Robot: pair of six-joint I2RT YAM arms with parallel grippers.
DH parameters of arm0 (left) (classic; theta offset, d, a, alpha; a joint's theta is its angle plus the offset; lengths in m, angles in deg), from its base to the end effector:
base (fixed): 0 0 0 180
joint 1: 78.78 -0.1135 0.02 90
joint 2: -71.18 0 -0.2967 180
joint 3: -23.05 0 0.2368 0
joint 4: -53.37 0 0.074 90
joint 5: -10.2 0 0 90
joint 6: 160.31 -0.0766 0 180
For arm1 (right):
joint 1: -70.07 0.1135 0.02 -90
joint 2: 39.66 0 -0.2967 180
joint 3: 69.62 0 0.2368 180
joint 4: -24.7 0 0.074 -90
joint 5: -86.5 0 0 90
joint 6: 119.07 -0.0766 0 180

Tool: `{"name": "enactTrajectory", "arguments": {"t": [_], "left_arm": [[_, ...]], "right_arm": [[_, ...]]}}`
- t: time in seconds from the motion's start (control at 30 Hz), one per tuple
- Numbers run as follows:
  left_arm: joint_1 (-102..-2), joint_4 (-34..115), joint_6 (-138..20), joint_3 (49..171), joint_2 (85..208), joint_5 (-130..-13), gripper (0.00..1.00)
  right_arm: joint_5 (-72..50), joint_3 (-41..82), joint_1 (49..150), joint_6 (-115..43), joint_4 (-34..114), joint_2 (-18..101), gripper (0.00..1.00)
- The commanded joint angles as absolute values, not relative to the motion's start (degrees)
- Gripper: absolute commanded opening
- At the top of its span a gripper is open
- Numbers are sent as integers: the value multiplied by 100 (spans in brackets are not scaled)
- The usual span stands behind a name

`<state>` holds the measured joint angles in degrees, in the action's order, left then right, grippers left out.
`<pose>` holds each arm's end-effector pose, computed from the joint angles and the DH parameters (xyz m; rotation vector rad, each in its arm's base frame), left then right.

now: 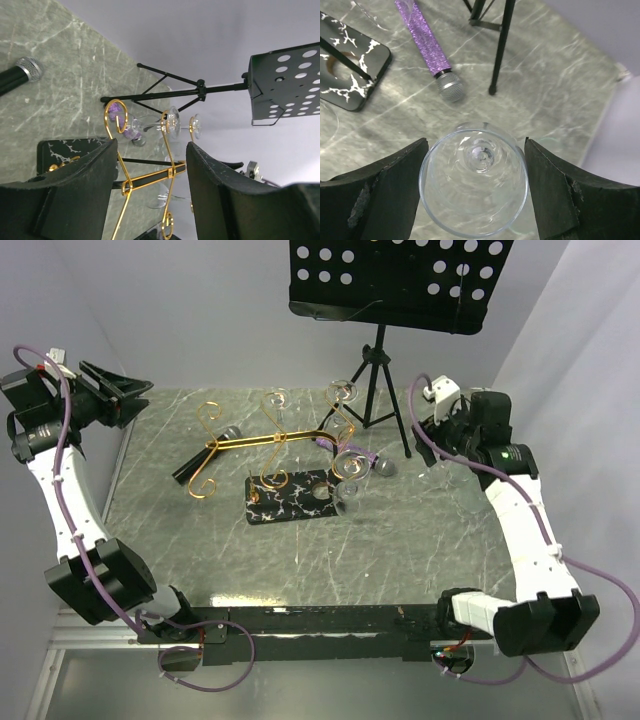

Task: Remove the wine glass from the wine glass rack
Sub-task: Place the wine glass at the center of the board.

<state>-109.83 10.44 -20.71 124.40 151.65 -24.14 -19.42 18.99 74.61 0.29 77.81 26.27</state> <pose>0.2903 0.1009 0.4465 -0.6893 1.8201 -1.1545 0.2424 0.0403 0.4009 -0.7631 1.9346 0.0281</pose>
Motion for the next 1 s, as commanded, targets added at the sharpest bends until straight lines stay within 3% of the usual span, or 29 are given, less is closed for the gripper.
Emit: {"name": "enactTrajectory", "arguments": {"t": [0.0,0.3,0.97], "left_arm": [[-10998,820,-2583,12825,15108,-2548,62],[-10998,415,-3243,12957,15116,-2795,63],[-11007,292,-3577,12887,14967,-3059,64]], "right_arm": [[-2669,1705,7122,-542,6848,2731,47],[-3030,1133,6726,-455,6074,3082,47],[-3048,1554,6313,-596,5660,4357,49]]}}
